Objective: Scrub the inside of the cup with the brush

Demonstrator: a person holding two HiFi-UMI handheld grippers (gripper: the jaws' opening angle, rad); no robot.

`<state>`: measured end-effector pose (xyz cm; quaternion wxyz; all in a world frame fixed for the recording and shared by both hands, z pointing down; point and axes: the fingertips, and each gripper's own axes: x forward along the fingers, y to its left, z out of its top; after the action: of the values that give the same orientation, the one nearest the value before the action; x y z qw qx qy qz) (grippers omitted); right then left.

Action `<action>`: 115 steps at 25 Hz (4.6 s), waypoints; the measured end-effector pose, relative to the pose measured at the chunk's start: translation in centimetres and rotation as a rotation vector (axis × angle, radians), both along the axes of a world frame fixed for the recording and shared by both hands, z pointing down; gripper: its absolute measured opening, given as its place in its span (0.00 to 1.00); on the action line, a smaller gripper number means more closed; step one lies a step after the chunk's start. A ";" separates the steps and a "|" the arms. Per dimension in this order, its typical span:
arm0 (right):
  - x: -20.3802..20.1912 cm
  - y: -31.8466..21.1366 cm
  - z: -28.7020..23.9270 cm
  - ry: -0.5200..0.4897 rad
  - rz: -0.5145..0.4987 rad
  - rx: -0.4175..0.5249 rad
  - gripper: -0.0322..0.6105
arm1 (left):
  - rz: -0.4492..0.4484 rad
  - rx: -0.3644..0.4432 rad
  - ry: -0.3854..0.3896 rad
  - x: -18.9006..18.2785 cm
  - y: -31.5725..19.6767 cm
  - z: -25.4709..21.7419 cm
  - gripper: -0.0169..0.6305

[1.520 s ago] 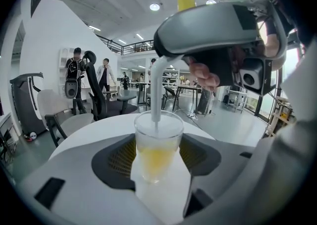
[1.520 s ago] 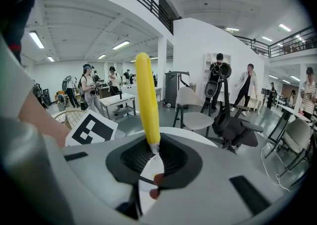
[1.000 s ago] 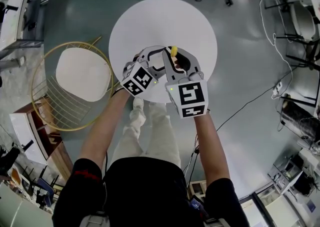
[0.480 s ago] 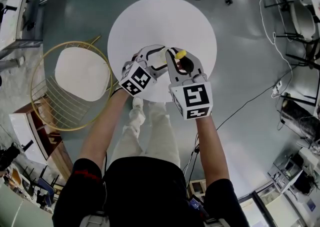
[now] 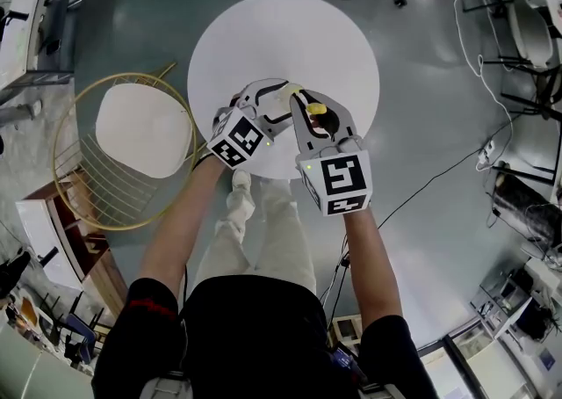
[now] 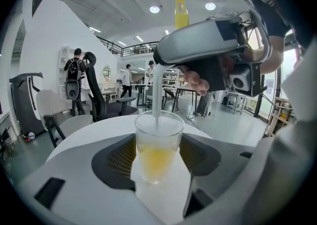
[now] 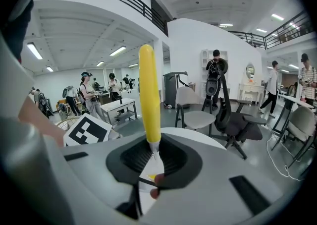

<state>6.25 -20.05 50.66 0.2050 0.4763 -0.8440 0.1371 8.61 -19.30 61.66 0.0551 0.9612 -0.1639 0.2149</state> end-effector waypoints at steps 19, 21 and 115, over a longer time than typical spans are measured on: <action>-0.3 0.1 -2.1 -0.012 -0.015 0.044 0.13 | -0.008 -0.008 0.014 -0.1 0.1 0.2 0.47; -0.3 0.1 -2.7 -0.016 -0.015 0.055 0.13 | -0.007 -0.006 0.012 -0.1 0.1 0.2 0.47; 1.8 4.9 -17.6 -0.090 0.143 0.245 0.13 | -0.042 0.045 0.053 -4.5 5.9 -13.0 0.31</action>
<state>8.05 -15.17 33.06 0.0970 0.5499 -0.8267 0.0687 4.13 -13.37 48.70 0.0424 0.9639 -0.1875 0.1843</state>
